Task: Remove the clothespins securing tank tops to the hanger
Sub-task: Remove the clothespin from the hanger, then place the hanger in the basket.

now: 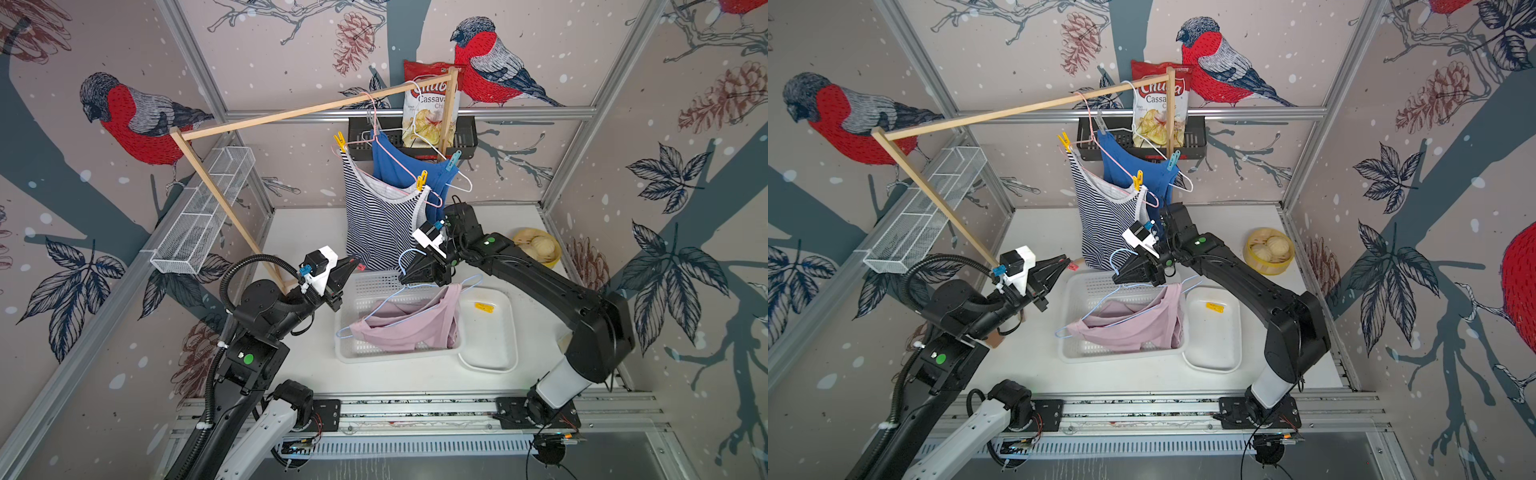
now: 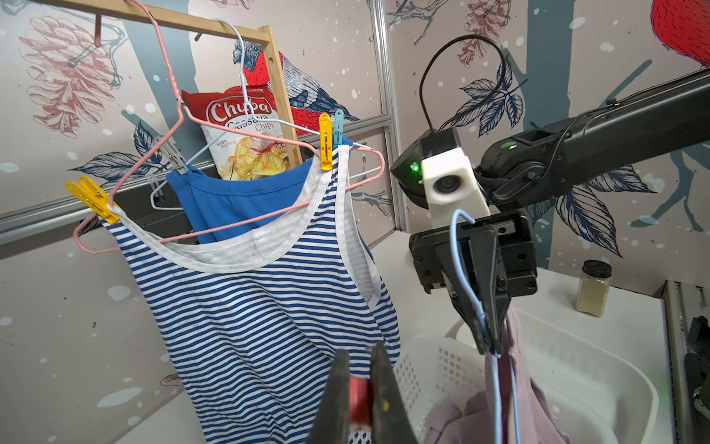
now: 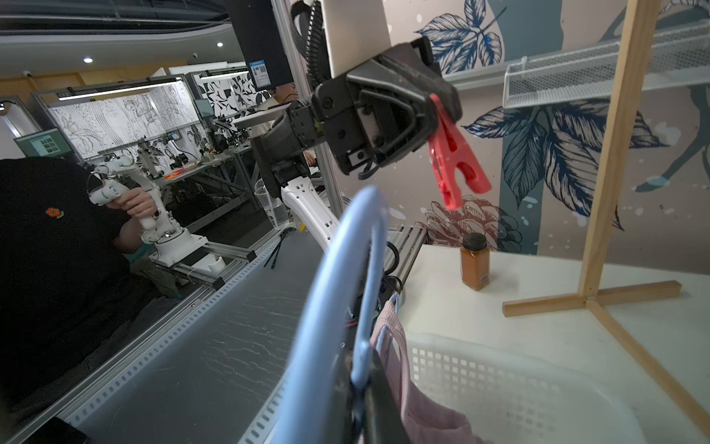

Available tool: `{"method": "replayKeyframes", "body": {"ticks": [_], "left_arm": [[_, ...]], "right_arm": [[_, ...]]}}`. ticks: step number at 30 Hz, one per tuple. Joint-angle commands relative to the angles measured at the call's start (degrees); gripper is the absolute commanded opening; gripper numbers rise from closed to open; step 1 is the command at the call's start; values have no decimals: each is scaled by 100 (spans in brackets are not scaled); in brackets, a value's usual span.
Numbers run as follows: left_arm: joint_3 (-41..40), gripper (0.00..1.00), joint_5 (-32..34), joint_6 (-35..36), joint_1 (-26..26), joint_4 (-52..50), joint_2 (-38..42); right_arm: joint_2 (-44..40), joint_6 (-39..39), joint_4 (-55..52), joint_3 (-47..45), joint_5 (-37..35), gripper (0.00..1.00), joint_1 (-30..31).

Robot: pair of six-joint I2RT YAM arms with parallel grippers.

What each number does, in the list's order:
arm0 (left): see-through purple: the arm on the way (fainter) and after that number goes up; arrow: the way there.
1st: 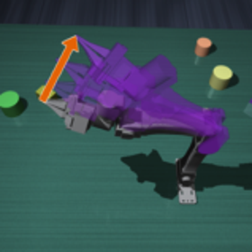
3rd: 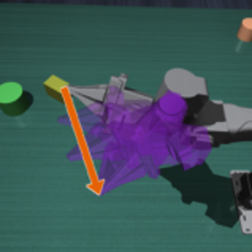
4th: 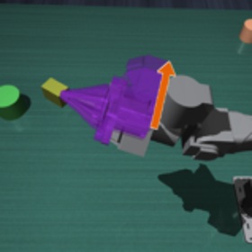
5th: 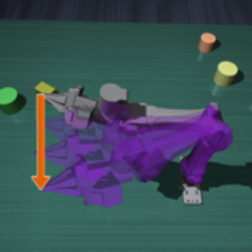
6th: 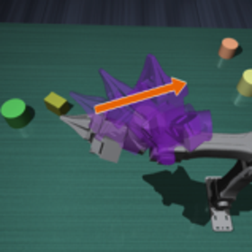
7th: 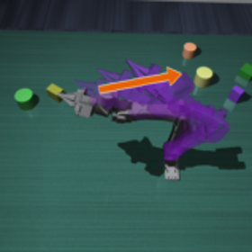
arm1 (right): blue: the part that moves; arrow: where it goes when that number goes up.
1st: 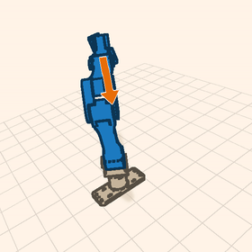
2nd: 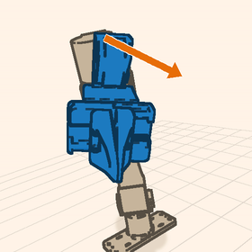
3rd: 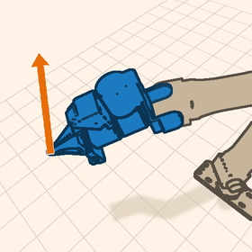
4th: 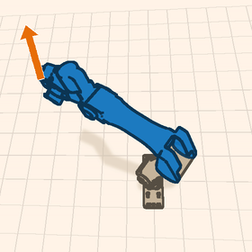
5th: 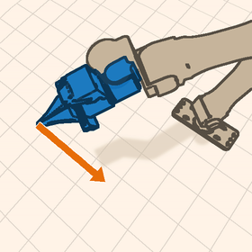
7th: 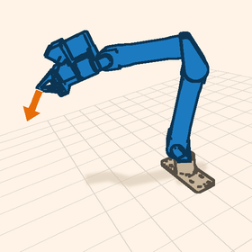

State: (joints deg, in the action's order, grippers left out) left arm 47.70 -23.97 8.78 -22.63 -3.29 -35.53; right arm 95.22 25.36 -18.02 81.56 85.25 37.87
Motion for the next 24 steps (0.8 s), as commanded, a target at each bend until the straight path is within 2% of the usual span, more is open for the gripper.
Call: {"method": "replayKeyframes", "body": {"ticks": [1,7,12,22,24], "left_arm": [[-24,0,-263,-279,-8,434,-104],[-123,0,-598,-727,-5,854,-260],[-322,0,-532,-1046,-4,1111,-233],[-470,0,16,-1233,-4,1182,-214],[-453,0,87,-1252,-2,1158,-267]], "right_arm": [[232,31,-223,55,-152,11,-12],[804,-149,-228,147,-471,31,-141],[1127,-640,78,187,-1011,46,-304],[845,-1596,1011,-265,-2295,76,-508],[731,-1770,1204,-383,-2508,77,-543]]}}
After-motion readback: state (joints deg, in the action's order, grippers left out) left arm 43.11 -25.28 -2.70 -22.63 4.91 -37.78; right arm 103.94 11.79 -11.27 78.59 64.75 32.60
